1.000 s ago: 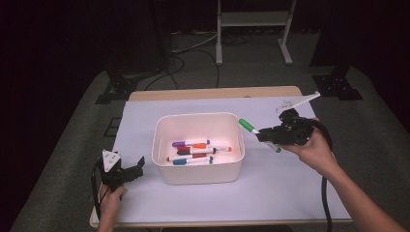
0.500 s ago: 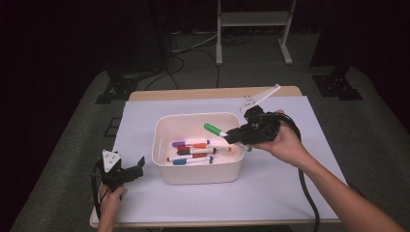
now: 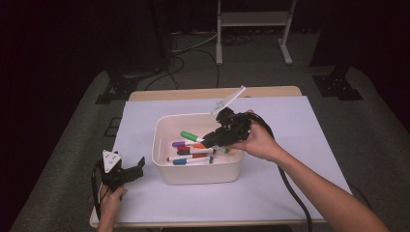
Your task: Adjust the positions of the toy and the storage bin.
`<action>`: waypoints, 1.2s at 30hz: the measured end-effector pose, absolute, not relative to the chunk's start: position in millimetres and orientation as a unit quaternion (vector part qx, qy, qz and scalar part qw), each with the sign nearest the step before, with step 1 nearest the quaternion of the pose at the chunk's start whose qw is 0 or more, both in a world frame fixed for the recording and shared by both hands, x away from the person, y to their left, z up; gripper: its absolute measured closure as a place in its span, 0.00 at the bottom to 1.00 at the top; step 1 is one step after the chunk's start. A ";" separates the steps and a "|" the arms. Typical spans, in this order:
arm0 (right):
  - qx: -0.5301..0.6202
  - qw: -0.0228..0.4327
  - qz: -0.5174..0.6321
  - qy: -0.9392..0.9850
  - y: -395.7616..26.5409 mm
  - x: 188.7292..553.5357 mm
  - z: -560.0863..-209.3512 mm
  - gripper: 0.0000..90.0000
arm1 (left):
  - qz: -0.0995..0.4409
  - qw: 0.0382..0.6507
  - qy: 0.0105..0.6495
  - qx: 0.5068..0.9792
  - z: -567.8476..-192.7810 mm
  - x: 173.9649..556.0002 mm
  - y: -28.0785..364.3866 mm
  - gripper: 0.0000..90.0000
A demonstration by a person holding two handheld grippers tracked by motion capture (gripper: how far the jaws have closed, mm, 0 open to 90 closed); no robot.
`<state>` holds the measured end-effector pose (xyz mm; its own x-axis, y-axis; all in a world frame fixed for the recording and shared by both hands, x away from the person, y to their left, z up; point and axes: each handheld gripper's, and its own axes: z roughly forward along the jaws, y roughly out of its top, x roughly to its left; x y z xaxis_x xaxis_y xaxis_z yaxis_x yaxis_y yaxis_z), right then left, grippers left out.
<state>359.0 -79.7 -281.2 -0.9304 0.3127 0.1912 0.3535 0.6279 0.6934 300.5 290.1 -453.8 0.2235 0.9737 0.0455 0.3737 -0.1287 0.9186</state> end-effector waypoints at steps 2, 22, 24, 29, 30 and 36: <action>-0.180 0.029 -0.384 -0.905 -72.9 361.8 -284.4 0.84 | 0.357 0.419 0.511 0.660 -453.7 300.4 290.2 0.00; -0.147 0.062 -0.332 -0.930 -26.0 380.8 -328.9 0.84 | 0.354 0.422 0.514 0.657 -453.8 301.3 291.5 0.00; -0.145 0.062 -0.326 -0.932 -23.2 381.0 -331.4 0.84 | 0.354 0.422 0.514 0.657 -453.8 301.3 291.5 0.00; -0.138 0.071 -0.303 -0.940 -16.5 379.9 -339.4 0.84 | 0.353 0.422 0.514 0.657 -453.7 301.3 291.7 0.00; -0.137 0.068 -0.297 -0.943 -15.2 379.3 -341.2 0.84 | 0.354 0.422 0.514 0.657 -453.7 301.3 291.7 0.00; -0.142 0.073 -0.280 -0.947 -11.6 380.2 -344.7 0.71 | 0.353 0.422 0.514 0.658 -453.6 301.2 292.0 0.00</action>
